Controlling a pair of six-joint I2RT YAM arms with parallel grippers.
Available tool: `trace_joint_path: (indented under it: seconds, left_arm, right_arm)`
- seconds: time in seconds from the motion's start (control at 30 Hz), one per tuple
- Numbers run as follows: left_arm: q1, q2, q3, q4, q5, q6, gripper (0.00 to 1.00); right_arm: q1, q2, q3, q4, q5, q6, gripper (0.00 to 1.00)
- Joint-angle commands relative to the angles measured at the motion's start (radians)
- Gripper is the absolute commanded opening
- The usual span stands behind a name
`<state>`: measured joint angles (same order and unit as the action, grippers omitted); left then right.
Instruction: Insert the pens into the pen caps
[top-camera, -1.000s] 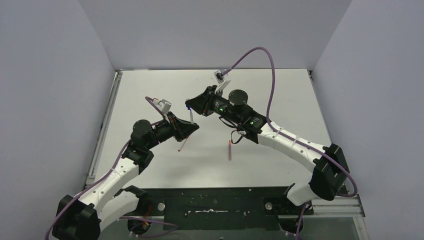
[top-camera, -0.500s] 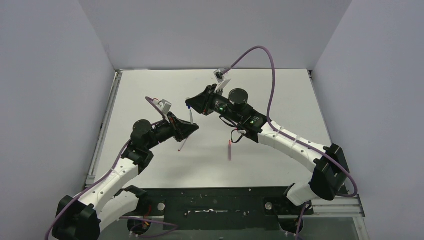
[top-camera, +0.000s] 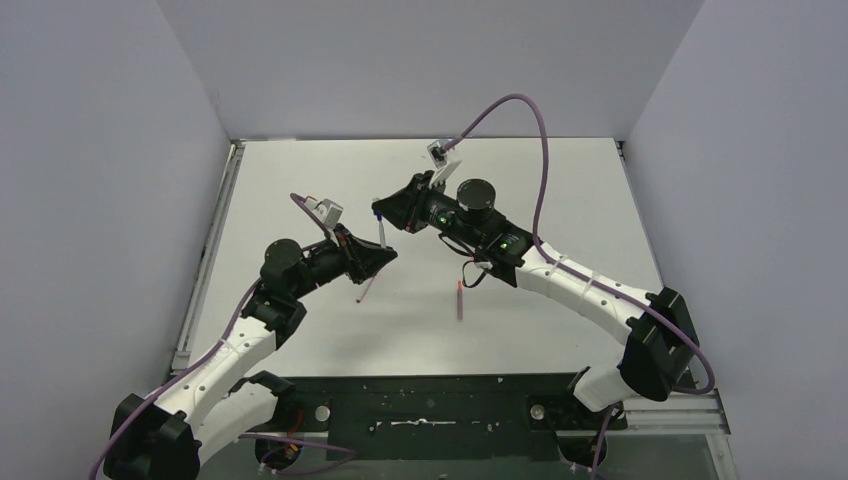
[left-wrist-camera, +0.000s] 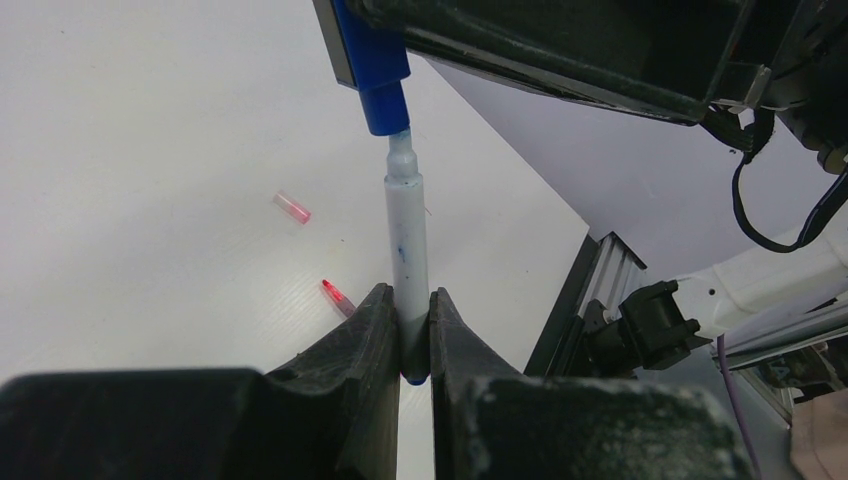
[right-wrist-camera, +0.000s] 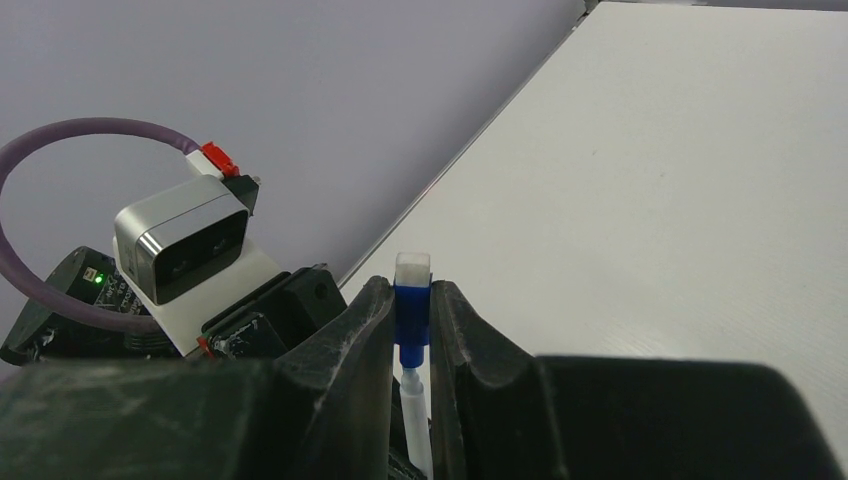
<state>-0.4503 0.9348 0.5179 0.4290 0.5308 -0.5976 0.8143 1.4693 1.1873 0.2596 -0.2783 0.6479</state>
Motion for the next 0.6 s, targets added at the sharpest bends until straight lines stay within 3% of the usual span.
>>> trace_joint_path:
  seconds: [0.0,0.57]
  left_arm:
    - [-0.002,-0.020,0.056,0.019,-0.002,0.017,0.00]
    - [-0.001,-0.009,0.053,0.009,0.004,0.024,0.00]
  right_arm:
    - [0.009,-0.012,-0.005,0.042,-0.012,-0.008,0.00]
    - [0.007,-0.044,0.017,0.032,-0.009,-0.019,0.00]
